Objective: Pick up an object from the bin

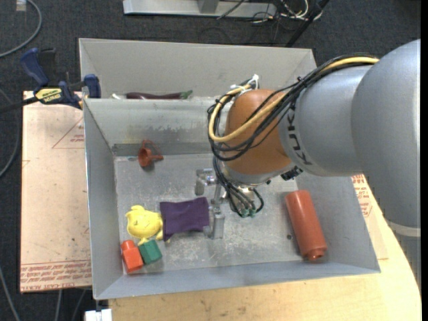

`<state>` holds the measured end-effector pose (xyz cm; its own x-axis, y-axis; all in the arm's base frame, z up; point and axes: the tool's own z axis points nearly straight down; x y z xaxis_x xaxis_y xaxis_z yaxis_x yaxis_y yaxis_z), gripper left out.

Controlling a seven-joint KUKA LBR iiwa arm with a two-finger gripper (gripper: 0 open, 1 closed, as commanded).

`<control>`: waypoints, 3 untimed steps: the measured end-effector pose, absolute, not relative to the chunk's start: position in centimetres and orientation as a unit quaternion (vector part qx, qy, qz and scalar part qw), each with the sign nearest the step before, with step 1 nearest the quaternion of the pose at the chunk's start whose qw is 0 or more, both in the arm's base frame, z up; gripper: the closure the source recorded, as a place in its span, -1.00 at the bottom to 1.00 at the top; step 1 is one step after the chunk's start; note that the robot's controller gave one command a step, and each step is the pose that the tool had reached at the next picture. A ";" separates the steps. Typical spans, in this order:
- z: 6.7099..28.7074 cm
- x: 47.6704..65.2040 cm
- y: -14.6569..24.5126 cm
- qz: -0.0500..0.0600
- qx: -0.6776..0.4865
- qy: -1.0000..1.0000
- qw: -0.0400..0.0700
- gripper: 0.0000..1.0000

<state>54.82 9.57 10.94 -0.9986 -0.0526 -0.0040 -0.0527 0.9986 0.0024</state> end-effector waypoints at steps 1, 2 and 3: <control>7.5 56.8 14.8 0.001 -0.139 0.990 0.003 1.00; 7.5 56.8 14.8 0.001 -0.139 0.990 0.003 1.00; 20.9 56.6 12.4 0.001 -0.184 0.983 0.005 1.00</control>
Offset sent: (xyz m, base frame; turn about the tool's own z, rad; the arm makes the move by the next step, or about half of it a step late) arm 0.0000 0.0000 0.0000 0.0000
